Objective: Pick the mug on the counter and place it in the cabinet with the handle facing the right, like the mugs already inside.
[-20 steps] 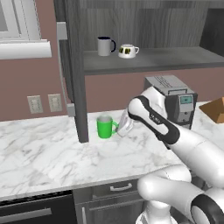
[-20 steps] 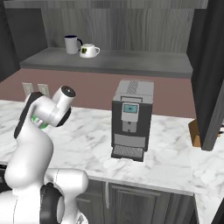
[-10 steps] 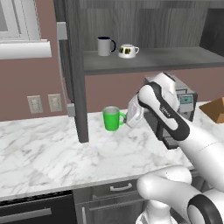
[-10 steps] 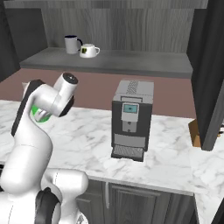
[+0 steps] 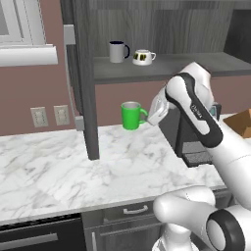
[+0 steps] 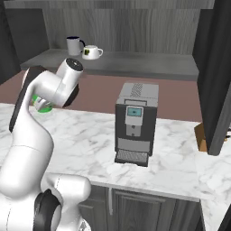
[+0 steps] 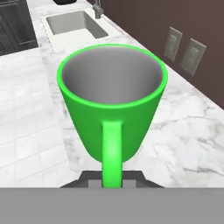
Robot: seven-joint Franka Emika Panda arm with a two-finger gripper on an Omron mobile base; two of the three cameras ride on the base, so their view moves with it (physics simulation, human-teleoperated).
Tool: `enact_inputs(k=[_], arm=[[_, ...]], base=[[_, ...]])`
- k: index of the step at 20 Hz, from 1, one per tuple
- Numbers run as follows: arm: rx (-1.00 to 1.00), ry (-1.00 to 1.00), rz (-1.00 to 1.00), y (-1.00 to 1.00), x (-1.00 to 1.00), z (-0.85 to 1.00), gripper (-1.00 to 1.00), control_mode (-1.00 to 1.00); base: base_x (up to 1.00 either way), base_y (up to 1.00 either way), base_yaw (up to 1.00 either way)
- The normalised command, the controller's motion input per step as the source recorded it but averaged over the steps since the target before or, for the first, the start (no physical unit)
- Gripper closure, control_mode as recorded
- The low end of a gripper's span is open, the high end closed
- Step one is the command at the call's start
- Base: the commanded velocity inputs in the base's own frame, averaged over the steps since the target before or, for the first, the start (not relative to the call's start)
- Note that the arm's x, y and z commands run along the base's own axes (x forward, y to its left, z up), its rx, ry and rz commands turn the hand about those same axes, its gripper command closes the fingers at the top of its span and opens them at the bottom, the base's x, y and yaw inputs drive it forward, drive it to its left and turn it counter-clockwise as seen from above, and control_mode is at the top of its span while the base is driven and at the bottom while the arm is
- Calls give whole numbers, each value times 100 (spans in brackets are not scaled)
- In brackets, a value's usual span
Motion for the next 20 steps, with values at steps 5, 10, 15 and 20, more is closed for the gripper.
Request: enact_inputs(k=[5,10,15,20], arm=[[2,0,0,-7,-1,69,100,-100],[2,0,0,-15,0,59,100,-100],[9,-8,-5,-18,0,35,100,-100],[34,-3,-16,-7,23,6,100,-100]], base=[[0,0,0],[0,0,0],[0,0,0],[0,0,0]])
